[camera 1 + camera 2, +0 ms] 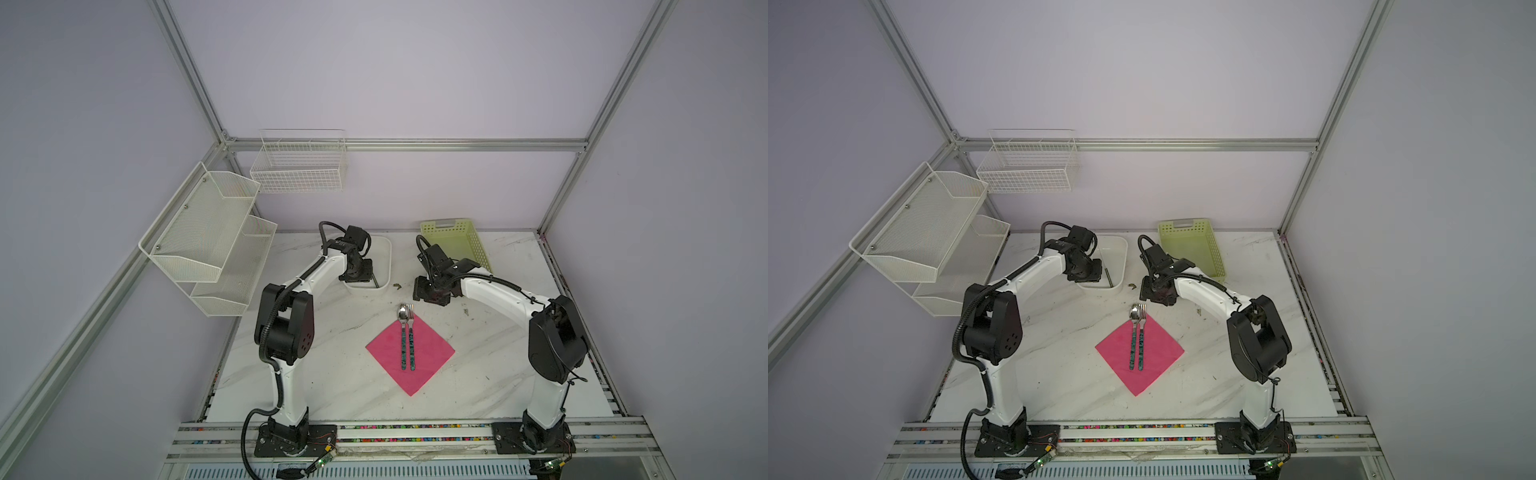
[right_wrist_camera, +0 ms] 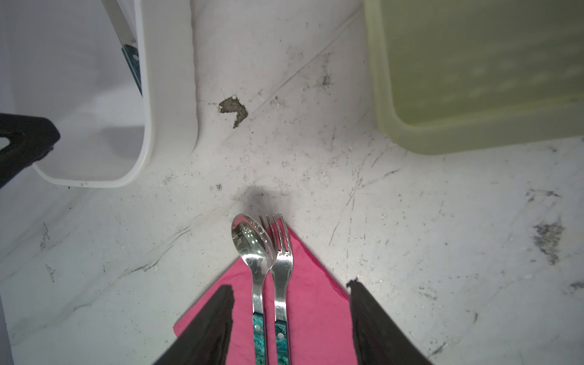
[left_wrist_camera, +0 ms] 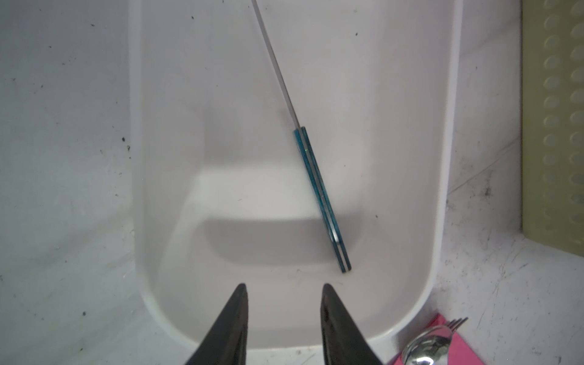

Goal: Place the utensils on the paper napkin and roll it up
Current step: 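Close the left gripper on the green knife handle in the tub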

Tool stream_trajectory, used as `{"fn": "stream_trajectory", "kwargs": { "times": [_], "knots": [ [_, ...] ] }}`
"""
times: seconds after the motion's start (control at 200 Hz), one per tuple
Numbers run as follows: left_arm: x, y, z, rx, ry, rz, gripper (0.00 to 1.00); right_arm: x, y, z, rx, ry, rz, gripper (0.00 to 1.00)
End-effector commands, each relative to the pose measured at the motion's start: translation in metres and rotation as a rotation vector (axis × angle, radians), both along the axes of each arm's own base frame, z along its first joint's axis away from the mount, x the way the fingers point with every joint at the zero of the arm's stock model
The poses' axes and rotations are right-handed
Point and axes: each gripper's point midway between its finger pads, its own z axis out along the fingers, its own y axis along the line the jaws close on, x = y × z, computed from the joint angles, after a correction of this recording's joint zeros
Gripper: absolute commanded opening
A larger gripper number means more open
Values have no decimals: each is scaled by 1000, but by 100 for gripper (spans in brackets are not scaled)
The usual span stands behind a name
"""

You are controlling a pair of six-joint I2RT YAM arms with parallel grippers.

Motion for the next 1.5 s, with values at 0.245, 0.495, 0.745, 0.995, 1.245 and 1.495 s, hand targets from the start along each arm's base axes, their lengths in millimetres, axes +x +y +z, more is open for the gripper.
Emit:
{"fn": "stream_trajectory", "kwargs": {
  "times": [0.245, 0.495, 0.745, 0.995, 1.245, 1.495],
  "knots": [
    [57, -17, 12, -122, -65, 167, 45, -5, -10, 8, 58, -29, 2, 61],
    [67, -20, -9, -131, -42, 192, 44, -4, -12, 7, 69, -29, 6, 61],
    [72, -28, -23, -147, -22, 180, 43, -3, -16, 5, 74, -27, 6, 61],
    [77, -30, -32, -149, -18, 180, 36, -3, -18, 4, 76, -24, 6, 60],
    [81, -30, -34, -141, -24, 180, 25, -4, -20, 7, 79, -29, 3, 60],
    [83, -32, -34, -145, -27, 173, 12, -4, -22, 10, 81, -36, -6, 59]
  ]
}}
